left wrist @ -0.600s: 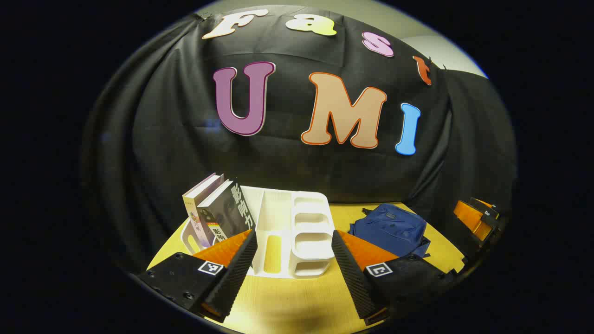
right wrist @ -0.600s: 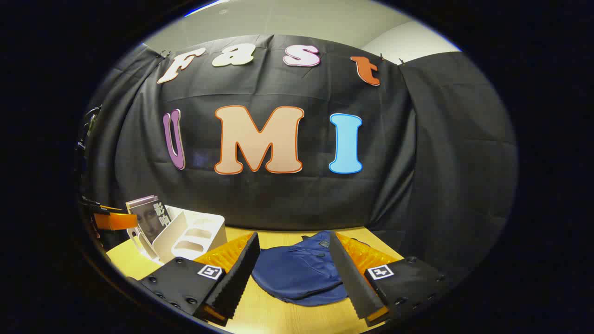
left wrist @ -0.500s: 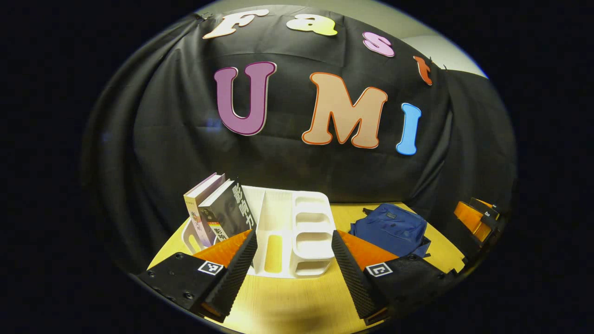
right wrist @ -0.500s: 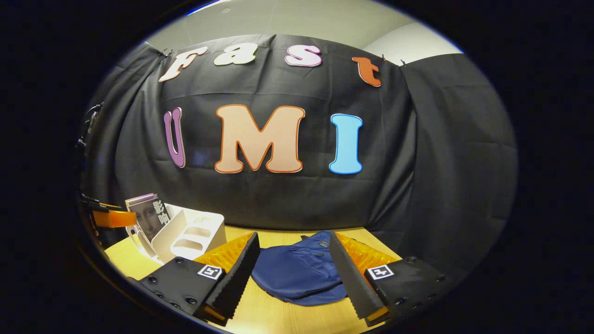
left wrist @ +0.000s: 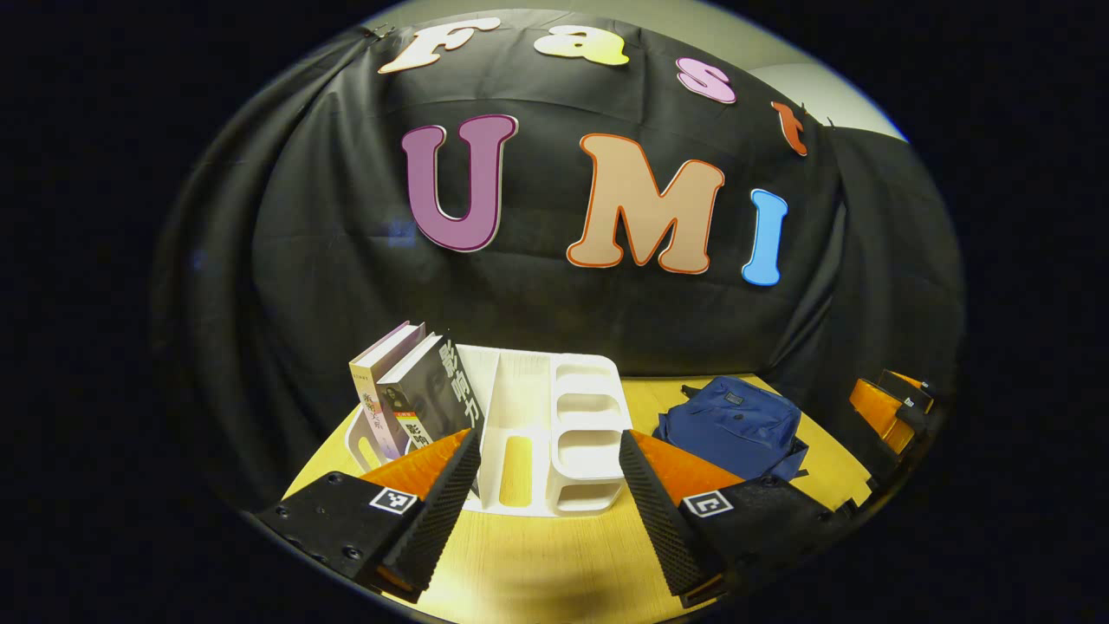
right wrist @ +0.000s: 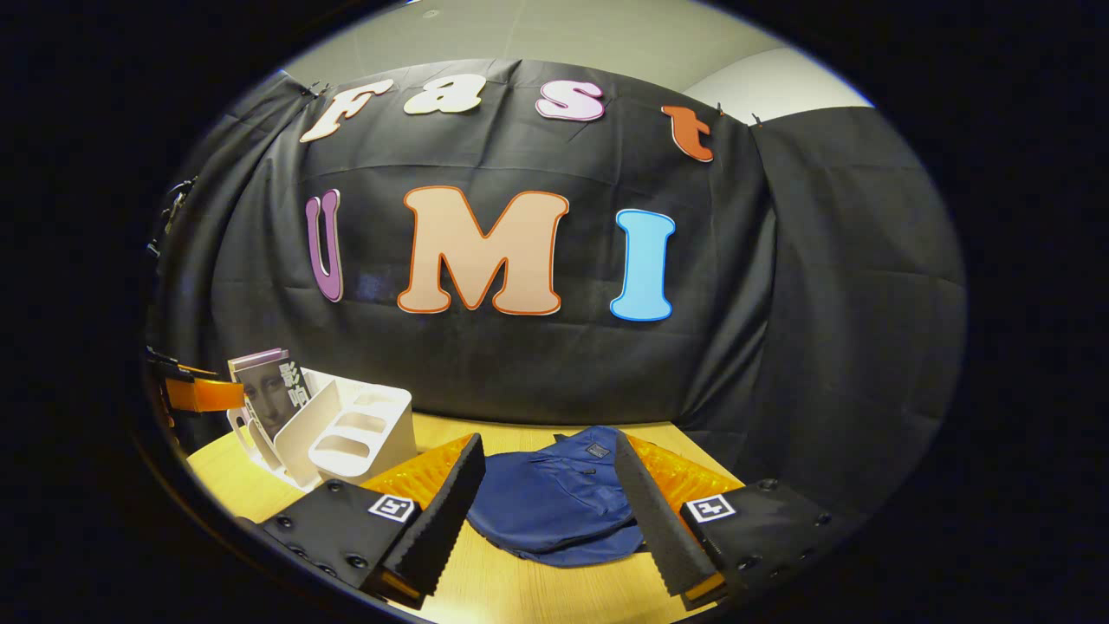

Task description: Open the schoolbag, grab two books from the bookshelf and put them into the schoolbag.

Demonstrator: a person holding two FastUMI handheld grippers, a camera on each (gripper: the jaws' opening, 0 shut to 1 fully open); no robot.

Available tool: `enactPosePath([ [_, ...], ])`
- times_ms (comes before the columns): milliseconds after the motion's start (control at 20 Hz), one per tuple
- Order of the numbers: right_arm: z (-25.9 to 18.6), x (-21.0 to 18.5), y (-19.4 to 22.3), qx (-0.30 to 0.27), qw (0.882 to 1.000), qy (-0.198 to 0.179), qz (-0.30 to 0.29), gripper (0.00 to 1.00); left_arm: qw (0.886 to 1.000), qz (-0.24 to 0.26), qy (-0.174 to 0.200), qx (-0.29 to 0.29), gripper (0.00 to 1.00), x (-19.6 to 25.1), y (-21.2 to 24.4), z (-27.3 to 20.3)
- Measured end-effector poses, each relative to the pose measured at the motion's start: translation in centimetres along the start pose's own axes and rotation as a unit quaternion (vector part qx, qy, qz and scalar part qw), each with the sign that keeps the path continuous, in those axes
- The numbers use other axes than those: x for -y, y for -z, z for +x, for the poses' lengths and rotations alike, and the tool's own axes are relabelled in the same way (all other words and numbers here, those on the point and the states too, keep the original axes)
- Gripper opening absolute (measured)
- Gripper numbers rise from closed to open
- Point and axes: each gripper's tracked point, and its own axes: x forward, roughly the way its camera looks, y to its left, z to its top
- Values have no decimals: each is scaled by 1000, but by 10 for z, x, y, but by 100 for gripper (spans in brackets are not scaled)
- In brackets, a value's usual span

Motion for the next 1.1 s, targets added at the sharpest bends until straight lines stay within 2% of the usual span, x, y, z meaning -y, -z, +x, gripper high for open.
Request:
enactPosePath([
  [100,1,3,2,-2,1000,3,-3,96,1000,-3,-3,-1,95,-2,0,0],
  [250,6,14,10,-8,1000,18,-19,94,1000,-8,-12,-3,95,-5,2,0],
  [450,14,37,41,-27,991,40,-122,94,1000,-11,-26,-9,95,-15,8,-3],
  [550,17,44,63,-42,982,37,-180,100,999,-10,-33,-12,95,-20,9,-2],
  [600,18,44,76,-52,978,30,-201,94,999,-11,-36,-11,95,-22,10,-2],
  [650,23,46,86,-62,973,27,-220,93,999,-11,-40,-12,95,-24,10,-2],
  [750,29,52,108,-77,963,27,-256,98,999,-11,-49,-15,95,-32,13,-1],
  [800,32,56,116,-81,958,30,-273,92,998,-12,-55,-17,95,-35,13,-2],
  [850,36,61,123,-85,953,33,-290,92,998,-13,-59,-19,95,-38,14,-2],
  [900,41,65,129,-85,947,37,-309,98,998,-12,-65,-22,95,-40,16,-3],
  [1000,48,70,140,-86,932,40,-350,98,997,-10,-76,-27,95,-47,18,-4],
  [1050,50,73,146,-87,922,42,-374,92,996,-9,-82,-28,95,-50,18,-6],
  [1100,51,75,151,-88,912,40,-398,92,996,-9,-87,-29,95,-54,19,-6],
])
